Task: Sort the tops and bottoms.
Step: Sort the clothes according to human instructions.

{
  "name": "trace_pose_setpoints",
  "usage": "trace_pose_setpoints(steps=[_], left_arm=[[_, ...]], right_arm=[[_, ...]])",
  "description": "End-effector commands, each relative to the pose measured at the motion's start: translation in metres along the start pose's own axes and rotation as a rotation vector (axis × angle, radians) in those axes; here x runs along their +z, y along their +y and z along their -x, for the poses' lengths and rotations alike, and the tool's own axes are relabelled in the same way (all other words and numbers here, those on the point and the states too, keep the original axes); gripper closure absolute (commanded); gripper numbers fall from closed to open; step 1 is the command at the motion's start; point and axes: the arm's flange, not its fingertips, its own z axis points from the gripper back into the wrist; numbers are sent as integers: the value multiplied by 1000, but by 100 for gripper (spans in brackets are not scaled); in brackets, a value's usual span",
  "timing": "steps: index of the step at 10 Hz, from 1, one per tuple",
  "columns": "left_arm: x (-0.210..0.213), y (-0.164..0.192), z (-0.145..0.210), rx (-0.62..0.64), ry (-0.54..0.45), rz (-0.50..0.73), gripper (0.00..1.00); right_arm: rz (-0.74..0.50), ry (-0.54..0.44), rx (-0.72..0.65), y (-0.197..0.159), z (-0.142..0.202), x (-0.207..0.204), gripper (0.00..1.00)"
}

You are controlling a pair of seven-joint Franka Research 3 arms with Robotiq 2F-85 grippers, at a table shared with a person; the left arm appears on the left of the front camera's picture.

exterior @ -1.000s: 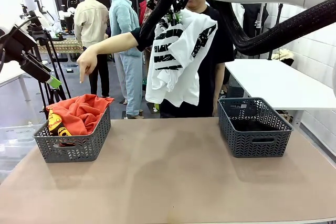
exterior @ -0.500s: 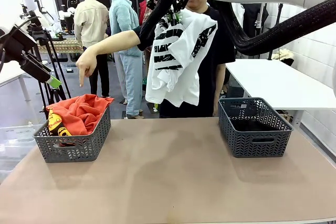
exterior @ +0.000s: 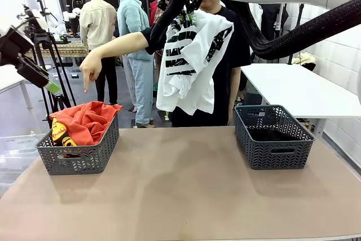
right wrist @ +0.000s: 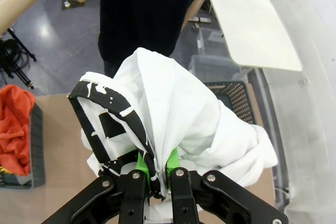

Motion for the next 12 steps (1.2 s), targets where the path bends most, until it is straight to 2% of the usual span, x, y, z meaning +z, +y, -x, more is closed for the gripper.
trace_pose_setpoints(steps=[1,2,3,5,6,9,10,11,12], left_arm=[[26,10,20,-24,3,-97,0],[36,12,26,-40,-7,-130,0],[45,15,33,-36,-21,-156,0],[62,25,49,-14,-28,-216,0],[71,32,60,18,-38,-253,0],[82,36,79,80,-62,-299,0],[78,34,77,73,-16,-268,0],[89,40,73,70,-64,-269,0],[89,40,73,70,-64,-269,0]], right_arm=[[-2,7,-4,-5,4,2,100],[0,0,0,0,0,0,100],[-45,-38,19,20,-13,3,100],[-185,-131,74,68,-44,12,100],[-210,-180,108,98,-64,16,100],[-325,-240,206,166,-100,14,100],[-248,-193,140,95,-12,-1,100],[-248,-193,140,95,-12,-1,100],[-248,-193,140,95,-12,-1,100]])
